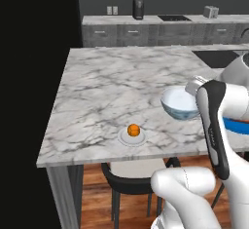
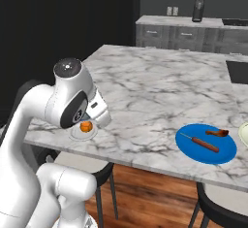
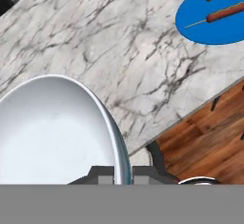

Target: Take the smaller bowl and place it next to the appetizer plate on the dining counter , and place the larger bowl next to the plate with cooked food.

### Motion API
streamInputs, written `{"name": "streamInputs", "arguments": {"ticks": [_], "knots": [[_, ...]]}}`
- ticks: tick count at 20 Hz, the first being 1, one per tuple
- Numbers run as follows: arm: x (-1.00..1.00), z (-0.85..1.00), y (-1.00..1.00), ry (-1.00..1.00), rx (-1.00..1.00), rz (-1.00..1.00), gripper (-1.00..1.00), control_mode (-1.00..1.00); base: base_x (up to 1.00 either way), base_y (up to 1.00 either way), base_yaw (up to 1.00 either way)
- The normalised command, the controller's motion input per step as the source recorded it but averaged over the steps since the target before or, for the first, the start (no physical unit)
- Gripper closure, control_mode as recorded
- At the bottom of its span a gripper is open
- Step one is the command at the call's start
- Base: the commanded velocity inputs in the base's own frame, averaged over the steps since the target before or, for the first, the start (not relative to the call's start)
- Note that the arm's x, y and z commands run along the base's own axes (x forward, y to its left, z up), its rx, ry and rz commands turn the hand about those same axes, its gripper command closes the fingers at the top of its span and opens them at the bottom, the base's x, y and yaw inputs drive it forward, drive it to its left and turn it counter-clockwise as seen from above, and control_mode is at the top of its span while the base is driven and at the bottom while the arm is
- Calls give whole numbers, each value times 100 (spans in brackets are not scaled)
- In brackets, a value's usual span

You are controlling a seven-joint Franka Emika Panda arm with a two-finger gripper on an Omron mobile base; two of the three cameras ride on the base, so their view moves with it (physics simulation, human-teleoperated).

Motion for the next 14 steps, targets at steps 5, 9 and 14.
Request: {"name": "streamInputs", "arguments": {"ticks": [5,9,14], "knots": [[0,-43,-36,24,10,-2,100,-100,0,0,0],[2,-38,-29,12,9,-1,100,-100,0,0,0],[18,-38,-1,-2,0,0,100,-100,0,0,0]]}}
